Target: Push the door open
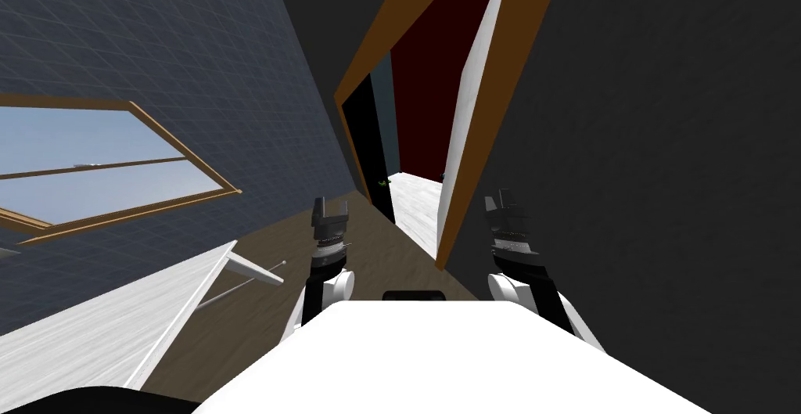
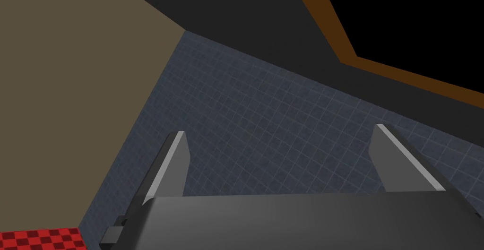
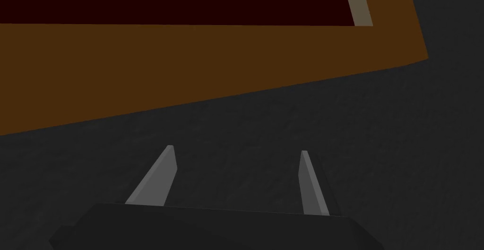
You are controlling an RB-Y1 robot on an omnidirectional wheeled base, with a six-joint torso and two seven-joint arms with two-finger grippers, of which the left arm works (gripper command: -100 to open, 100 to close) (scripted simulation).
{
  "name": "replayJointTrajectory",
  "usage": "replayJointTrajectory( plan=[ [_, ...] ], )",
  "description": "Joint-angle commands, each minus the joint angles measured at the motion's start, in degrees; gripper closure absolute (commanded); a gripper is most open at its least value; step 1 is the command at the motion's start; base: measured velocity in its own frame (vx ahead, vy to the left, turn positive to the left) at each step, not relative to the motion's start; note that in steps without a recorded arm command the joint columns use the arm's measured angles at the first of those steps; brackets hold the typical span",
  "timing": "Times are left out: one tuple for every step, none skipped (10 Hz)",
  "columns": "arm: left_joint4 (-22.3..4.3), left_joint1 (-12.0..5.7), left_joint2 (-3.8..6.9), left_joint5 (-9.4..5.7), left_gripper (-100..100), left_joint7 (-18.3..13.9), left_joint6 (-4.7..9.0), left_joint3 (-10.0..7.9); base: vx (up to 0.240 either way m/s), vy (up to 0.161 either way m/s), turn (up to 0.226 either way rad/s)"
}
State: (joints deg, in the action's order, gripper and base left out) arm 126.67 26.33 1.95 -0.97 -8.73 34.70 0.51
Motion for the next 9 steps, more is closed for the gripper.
replayJointTrajectory(
  plan=[
    [-2.10, -0.89, 0.55, 0.17, -100, -0.33, 0.36, 0.40, 0.123, 0.083, -0.021],
    [-2.99, -1.24, 0.73, 0.29, -100, -0.44, 0.50, 0.69, 0.093, 0.069, -0.013],
    [-3.88, -1.60, 0.92, 0.42, -100, -0.55, 0.65, 0.99, 0.084, 0.049, -0.015],
    [-5.65, -2.31, 1.29, 0.68, -100, -0.77, 0.94, 1.58, 0.113, 0.057, -0.016],
    [-6.54, -2.66, 1.47, 0.81, -100, -0.88, 1.08, 1.87, 0.133, 0.071, -0.020],
    [-7.57, -3.08, 1.64, 0.96, -100, -1.00, 1.25, 2.22, 0.125, 0.079, -0.014],
    [-8.60, -3.49, 1.81, 1.11, -100, -1.13, 1.42, 2.56, 0.109, 0.069, -0.013],
    [-9.63, -3.90, 1.98, 1.26, -100, -1.26, 1.59, 2.90, 0.092, 0.061, -0.015],
    [-10.66, -4.31, 2.15, 1.41, -100, -1.38, 1.76, 3.24, 0.087, 0.054, -0.015]
  ],
)
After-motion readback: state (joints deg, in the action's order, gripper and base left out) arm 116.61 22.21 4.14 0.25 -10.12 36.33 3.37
